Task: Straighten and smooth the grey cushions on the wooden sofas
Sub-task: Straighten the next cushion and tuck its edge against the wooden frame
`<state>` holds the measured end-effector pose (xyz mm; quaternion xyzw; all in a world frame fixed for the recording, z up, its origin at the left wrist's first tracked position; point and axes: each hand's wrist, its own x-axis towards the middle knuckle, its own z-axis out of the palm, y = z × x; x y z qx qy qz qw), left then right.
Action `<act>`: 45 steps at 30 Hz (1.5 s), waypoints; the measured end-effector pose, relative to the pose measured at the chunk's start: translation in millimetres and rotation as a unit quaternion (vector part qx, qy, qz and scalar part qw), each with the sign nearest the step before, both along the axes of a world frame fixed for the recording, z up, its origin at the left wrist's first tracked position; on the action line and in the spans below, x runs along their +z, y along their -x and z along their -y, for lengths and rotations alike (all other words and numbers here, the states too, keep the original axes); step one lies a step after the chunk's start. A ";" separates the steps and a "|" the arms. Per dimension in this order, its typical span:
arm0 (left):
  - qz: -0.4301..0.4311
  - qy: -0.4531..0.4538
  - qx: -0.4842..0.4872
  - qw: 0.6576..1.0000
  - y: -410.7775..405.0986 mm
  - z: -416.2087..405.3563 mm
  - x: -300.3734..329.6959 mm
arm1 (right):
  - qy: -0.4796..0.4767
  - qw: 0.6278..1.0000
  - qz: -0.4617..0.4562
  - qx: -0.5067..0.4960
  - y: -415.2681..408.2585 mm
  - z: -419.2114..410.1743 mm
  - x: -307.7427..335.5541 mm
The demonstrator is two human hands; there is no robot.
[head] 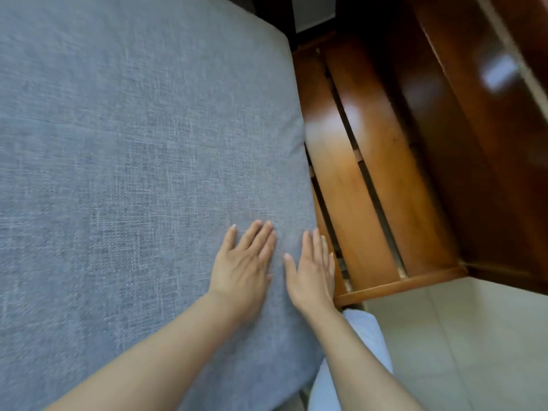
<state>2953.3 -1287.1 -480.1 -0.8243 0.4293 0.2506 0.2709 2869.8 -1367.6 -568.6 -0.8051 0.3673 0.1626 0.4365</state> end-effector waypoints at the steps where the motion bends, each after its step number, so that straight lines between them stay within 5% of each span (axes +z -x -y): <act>1: 0.005 0.013 0.012 1.000 -3.1 2.9 8.3 | 0.011 1.000 0.007 0.010 -3.0 7.6 11.3; 15: 0.120 0.096 0.187 0.970 -48.7 -59.4 192.7 | 0.072 0.980 0.128 0.134 -83.7 -24.6 209.5; 32: 0.239 0.188 0.410 0.860 -66.3 -240.4 328.4 | 0.164 0.876 0.240 0.384 -168.3 -171.8 382.7; 36: 0.239 0.190 0.472 0.827 -72.9 -260.1 327.4 | 0.191 0.808 0.280 0.482 -198.2 -200.0 403.5; 45: 0.203 0.210 0.626 0.723 -83.5 -255.4 314.7 | 0.260 0.566 0.258 0.739 -275.1 -231.5 408.3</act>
